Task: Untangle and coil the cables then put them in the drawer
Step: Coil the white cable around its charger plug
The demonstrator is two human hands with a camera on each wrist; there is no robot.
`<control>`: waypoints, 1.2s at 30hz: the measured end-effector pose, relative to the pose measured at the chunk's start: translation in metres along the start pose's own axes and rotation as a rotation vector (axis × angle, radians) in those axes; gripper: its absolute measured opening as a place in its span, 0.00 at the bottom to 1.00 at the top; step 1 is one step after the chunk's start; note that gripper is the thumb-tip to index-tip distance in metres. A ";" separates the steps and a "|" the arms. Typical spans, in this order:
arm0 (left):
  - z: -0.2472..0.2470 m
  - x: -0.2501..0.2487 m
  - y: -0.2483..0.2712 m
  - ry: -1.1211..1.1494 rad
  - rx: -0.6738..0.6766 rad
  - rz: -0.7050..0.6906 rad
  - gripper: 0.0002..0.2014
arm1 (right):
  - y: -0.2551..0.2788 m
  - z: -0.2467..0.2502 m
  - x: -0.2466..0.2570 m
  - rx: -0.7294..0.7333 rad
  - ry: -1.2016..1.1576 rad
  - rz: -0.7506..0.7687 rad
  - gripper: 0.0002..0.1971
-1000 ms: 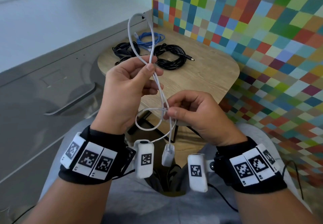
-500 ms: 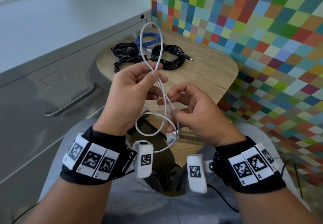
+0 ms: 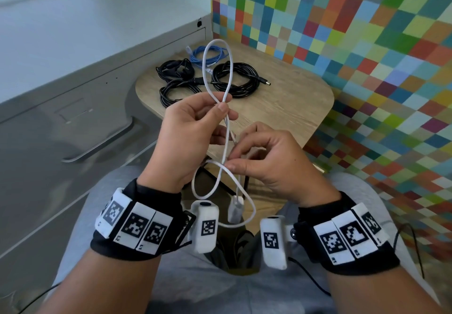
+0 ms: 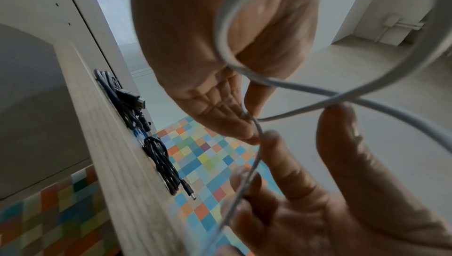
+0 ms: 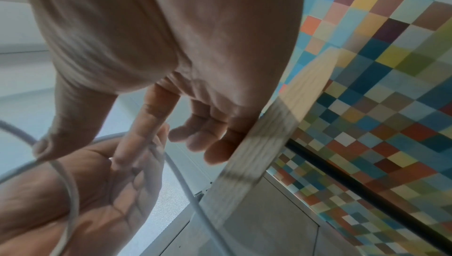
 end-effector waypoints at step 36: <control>0.028 -0.013 -0.007 0.291 -0.188 -0.121 0.07 | 0.003 0.042 -0.010 -0.118 -0.169 -0.172 0.19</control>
Point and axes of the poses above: each hand's wrist, its own y-axis away from the middle knuckle, its own z-axis out of the back of the hand, x = y × z, the point moved 5 cm from there along -y, towards the middle knuckle, and after that the axes turned 5 degrees about z, right-handed, at the moved point
